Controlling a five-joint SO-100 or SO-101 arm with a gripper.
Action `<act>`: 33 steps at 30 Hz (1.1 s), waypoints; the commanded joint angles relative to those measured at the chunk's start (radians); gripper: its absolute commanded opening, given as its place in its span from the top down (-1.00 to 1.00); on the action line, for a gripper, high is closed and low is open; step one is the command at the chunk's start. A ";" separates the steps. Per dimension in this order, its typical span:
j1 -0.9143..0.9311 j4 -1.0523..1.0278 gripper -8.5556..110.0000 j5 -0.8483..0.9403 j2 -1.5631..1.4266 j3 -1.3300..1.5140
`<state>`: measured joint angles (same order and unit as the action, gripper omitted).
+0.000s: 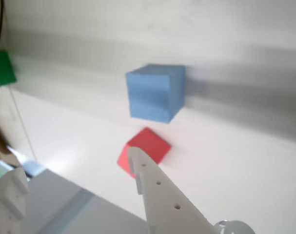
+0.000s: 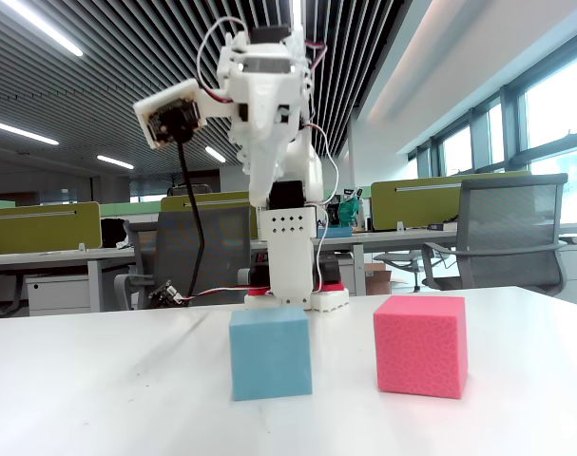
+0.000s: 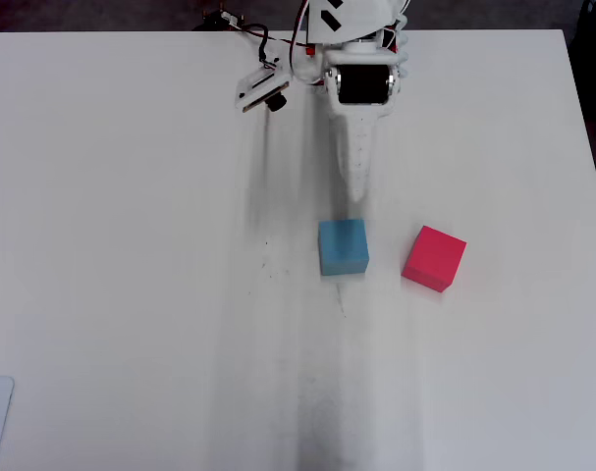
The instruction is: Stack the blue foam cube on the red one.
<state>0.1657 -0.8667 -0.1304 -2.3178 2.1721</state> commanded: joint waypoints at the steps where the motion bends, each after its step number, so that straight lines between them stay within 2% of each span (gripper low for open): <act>1: 0.020 -0.075 0.37 0.028 0.089 -0.160; 8: 0.057 -0.247 0.29 0.064 0.357 -0.373; 15: 0.040 -0.256 0.21 0.092 0.514 -0.383; 33: 0.008 -0.189 0.28 0.081 0.815 -0.469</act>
<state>0.1795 -1.0723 -0.0476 -1.5033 1.7533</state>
